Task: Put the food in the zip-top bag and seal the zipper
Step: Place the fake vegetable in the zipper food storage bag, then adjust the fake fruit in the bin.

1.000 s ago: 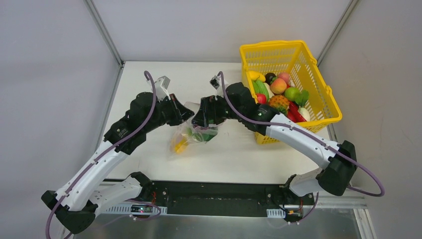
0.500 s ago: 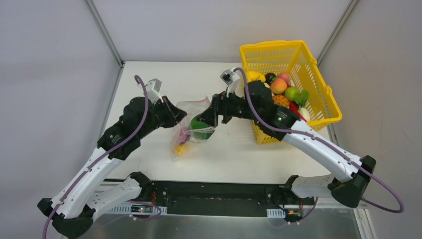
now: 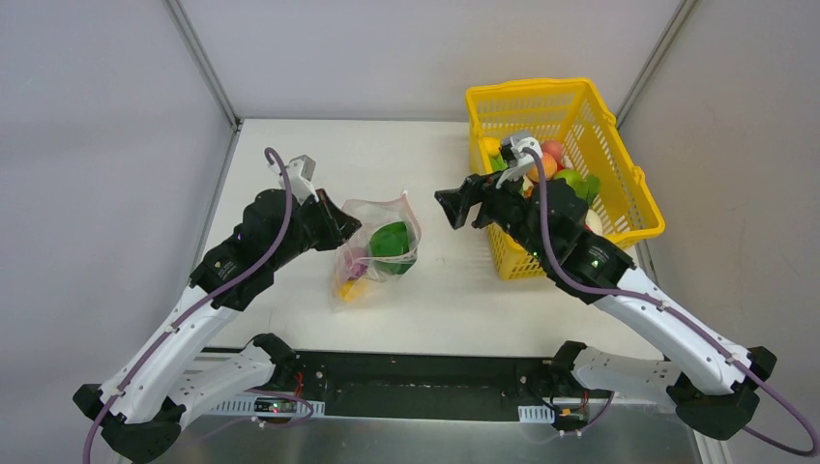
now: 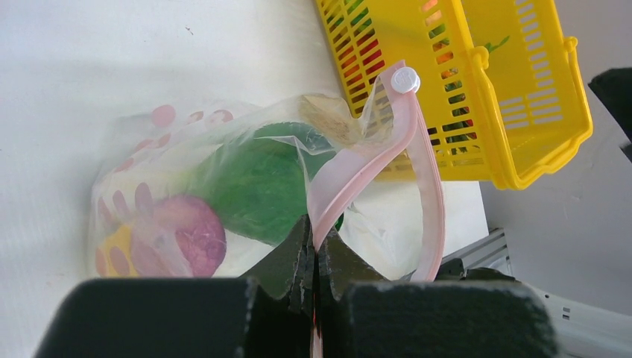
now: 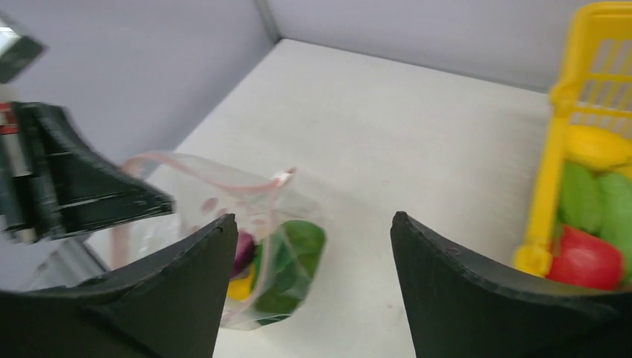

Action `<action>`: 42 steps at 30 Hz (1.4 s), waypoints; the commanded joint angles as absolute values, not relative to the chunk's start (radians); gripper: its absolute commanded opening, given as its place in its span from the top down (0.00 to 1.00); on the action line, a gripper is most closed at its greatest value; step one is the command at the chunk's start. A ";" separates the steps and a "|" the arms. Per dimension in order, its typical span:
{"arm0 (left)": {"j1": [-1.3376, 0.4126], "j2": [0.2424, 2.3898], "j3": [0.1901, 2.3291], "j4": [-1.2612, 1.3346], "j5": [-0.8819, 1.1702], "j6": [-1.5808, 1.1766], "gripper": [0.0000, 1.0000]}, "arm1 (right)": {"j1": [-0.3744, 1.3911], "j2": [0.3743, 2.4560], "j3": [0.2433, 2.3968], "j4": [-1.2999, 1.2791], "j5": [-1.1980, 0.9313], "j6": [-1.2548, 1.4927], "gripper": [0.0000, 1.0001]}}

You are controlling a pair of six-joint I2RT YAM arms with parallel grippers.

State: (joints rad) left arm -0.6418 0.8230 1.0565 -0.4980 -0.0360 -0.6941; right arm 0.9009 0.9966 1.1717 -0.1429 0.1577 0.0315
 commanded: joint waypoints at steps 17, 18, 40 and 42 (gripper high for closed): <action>-0.644 0.767 1.017 -0.466 -0.067 -0.647 1.00 | 0.184 1.196 1.272 -0.386 0.247 0.185 0.02; -0.644 0.765 1.016 -0.466 -0.064 -0.645 1.00 | 0.148 1.220 1.284 -0.413 0.184 0.195 0.02; -0.643 0.795 1.049 -0.509 -0.076 -0.605 1.00 | 0.117 1.468 1.401 -0.855 0.077 0.072 0.00; -0.643 0.795 1.052 -0.515 -0.071 -0.603 1.00 | 0.120 1.470 1.405 -0.843 0.124 0.092 0.00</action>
State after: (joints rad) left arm -0.6415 0.7940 1.0096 -0.5041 -0.0456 -0.6373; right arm 0.1078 1.4528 1.3651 -0.8047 0.0193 0.1001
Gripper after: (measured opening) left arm 0.008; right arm 0.994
